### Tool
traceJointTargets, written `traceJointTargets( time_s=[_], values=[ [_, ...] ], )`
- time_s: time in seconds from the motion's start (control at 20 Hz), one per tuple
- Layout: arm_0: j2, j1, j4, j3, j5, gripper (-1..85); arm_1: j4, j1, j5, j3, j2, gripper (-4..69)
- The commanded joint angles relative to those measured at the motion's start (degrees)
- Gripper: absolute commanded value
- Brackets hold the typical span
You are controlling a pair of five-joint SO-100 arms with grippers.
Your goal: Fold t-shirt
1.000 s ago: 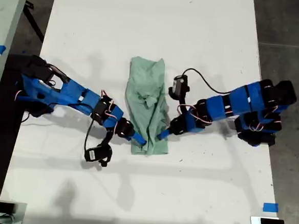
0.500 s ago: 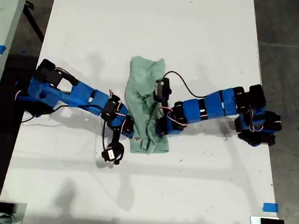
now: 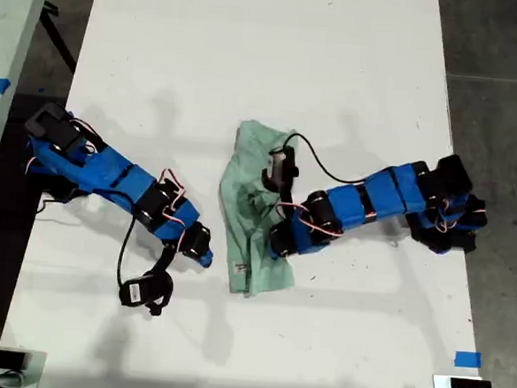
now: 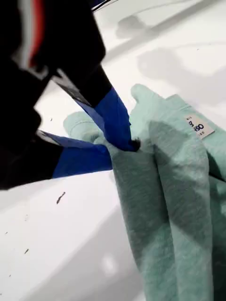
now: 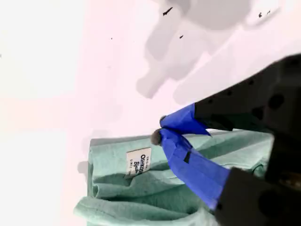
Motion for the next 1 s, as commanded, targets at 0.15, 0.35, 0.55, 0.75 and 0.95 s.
traceJointTargets(
  time_s=[0.15,0.35,0.55,0.75,0.95],
  values=[
    [1.6,-1.5,-0.9,-3.9,0.4,18.7,-1.9,3.5,-3.4,2.6,2.6,-1.3],
    [4.9,-3.8,3.8,-5.5,3.8,24.4,-2.3,9.1,-8.5,3.4,2.6,0.9],
    [5.0,-8.6,8.2,-3.6,6.4,26.8,-3.3,16.1,-11.4,5.6,1.9,10.0],
    [5.4,-10.2,6.3,-2.7,8.4,26.6,-2.3,14.9,-8.8,6.9,2.1,3.7],
    [-1.6,-6.9,2.4,-9.1,7.3,26.6,-2.7,8.6,-2.1,7.0,2.1,2.2]
  ],
)
